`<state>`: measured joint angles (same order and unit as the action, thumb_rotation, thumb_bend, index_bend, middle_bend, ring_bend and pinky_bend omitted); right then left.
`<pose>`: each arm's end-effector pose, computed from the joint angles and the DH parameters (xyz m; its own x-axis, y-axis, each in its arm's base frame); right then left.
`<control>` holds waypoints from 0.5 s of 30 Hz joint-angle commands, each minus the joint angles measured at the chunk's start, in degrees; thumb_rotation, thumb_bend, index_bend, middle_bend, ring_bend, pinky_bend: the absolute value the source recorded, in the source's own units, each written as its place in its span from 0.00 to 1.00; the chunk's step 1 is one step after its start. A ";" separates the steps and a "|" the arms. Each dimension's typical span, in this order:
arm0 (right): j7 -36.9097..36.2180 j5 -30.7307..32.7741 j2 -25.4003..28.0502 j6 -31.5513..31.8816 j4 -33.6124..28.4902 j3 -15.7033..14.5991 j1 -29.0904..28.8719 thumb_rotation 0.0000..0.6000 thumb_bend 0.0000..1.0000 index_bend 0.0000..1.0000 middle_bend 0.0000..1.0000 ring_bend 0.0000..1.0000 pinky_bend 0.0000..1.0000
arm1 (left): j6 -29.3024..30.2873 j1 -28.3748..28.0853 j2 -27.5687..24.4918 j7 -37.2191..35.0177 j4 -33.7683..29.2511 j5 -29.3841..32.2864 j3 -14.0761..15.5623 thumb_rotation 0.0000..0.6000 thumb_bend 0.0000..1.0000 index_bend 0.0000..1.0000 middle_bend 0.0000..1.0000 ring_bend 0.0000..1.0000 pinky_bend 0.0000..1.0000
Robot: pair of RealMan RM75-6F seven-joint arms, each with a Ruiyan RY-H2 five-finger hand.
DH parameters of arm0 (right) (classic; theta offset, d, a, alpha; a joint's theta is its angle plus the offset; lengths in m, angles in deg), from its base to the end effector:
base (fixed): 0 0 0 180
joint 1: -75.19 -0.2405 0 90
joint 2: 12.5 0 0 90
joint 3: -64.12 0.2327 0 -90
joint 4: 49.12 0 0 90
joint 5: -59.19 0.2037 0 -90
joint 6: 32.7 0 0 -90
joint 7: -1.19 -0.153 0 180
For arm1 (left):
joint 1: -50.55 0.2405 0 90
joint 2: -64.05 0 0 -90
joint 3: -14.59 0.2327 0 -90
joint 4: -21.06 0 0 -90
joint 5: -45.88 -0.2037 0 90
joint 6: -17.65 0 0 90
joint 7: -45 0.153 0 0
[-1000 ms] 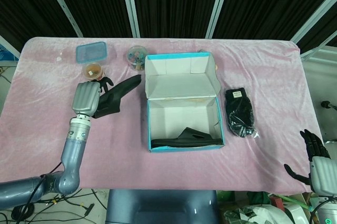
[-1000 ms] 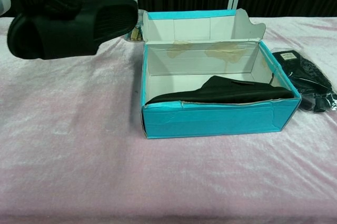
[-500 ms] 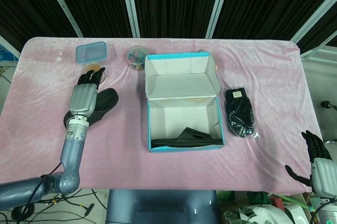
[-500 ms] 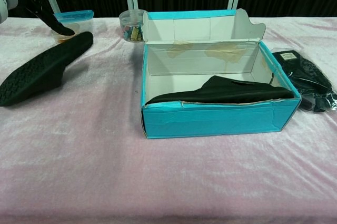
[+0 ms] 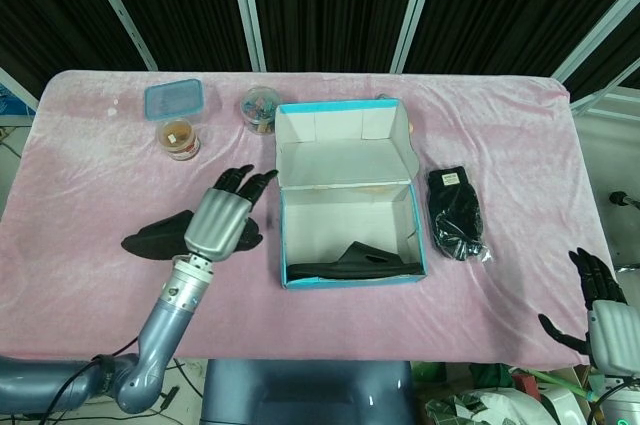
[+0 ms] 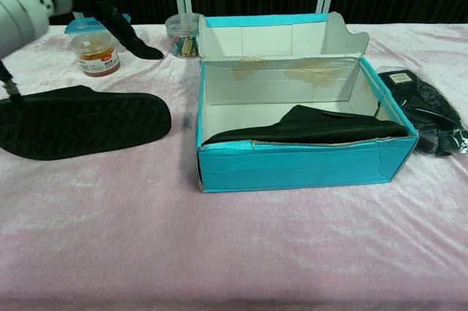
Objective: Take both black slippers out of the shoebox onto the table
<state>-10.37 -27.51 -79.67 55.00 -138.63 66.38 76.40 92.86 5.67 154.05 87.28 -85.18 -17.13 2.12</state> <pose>-0.3065 -0.1543 0.1473 0.2020 0.0067 0.9794 -0.9765 0.0774 0.2009 -0.0333 0.2915 0.0231 0.4075 -0.0063 0.9132 0.8201 -0.4374 -0.3690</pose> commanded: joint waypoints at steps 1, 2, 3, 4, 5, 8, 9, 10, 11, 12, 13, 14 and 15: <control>-0.26 0.08 -0.08 0.26 0.22 -0.08 0.25 1.00 0.11 0.03 0.04 0.00 0.18 | -2.79 -4.00 6.10 4.15 0.00 4.04 -1.64 1.00 0.00 0.15 0.28 0.15 0.25; -0.35 0.08 -0.10 0.31 0.27 -0.09 0.30 1.00 0.11 0.03 0.04 0.00 0.18 | -2.96 -4.44 6.87 4.61 0.28 4.73 -1.98 1.00 0.00 0.16 0.28 0.16 0.26; -0.44 0.11 -0.11 0.36 0.33 -0.11 0.35 1.00 0.10 0.03 0.04 0.00 0.18 | -3.25 -4.91 7.67 4.97 0.49 5.41 -2.30 1.00 0.00 0.16 0.29 0.17 0.27; -0.54 0.13 -0.12 0.43 0.38 -0.11 0.42 1.00 0.10 0.03 0.04 0.00 0.18 | -3.49 -5.35 8.49 5.23 0.70 6.17 -2.65 1.00 0.00 0.17 0.29 0.18 0.28; -0.66 0.18 -0.13 0.51 0.49 -0.12 0.50 1.00 0.11 0.03 0.04 0.00 0.18 | -3.78 -6.01 9.75 5.61 1.07 7.32 -3.22 1.00 0.00 0.17 0.30 0.18 0.29; -0.95 0.28 -0.12 0.61 0.70 -0.16 0.67 1.00 0.11 0.03 0.04 0.00 0.18 | -4.34 -7.55 12.33 6.87 2.08 10.09 -4.39 1.00 0.00 0.17 0.30 0.19 0.31; -1.02 0.31 -0.12 0.64 0.77 -0.16 0.71 1.00 0.11 0.03 0.04 0.00 0.18 | -4.39 -8.00 13.00 7.34 2.40 10.89 -4.74 1.00 0.00 0.17 0.30 0.19 0.31; -1.13 0.38 -0.13 0.65 0.88 -0.17 0.76 1.00 0.11 0.03 0.04 0.00 0.18 | -4.44 -8.76 14.10 8.10 3.11 11.92 -5.28 1.00 0.00 0.17 0.30 0.19 0.31; -1.19 0.42 -0.13 0.65 0.94 -0.19 0.81 1.00 0.11 0.03 0.04 0.00 0.18 | -4.46 -9.26 14.86 8.51 3.63 12.56 -5.64 1.00 0.00 0.17 0.30 0.19 0.31; -1.26 0.45 -0.14 0.66 1.01 -0.19 0.84 1.00 0.11 0.03 0.04 0.00 0.18 | -4.49 -9.75 15.68 8.80 4.16 13.23 -6.04 1.00 0.00 0.17 0.30 0.19 0.31; -1.34 0.49 -0.15 0.67 1.07 -0.20 0.88 1.00 0.11 0.03 0.04 0.00 0.18 | -4.56 -10.26 16.47 9.08 4.74 13.90 -6.45 1.00 0.00 0.17 0.30 0.19 0.31; -1.43 0.52 -0.15 0.67 1.12 -0.20 0.91 1.00 0.10 0.03 0.04 0.00 0.18 | -4.69 -10.74 17.16 9.34 5.25 14.55 -6.79 1.00 0.00 0.17 0.30 0.19 0.31; -1.53 0.54 -0.16 0.69 1.21 -0.21 0.95 1.00 0.10 0.03 0.04 0.00 0.18 | -5.00 -11.41 18.10 9.51 5.87 15.48 -7.30 1.00 0.00 0.17 0.30 0.19 0.31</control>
<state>-11.87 -26.99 -79.82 55.67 -137.45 66.18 77.33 88.31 -4.65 170.87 96.16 -80.38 -2.91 -4.27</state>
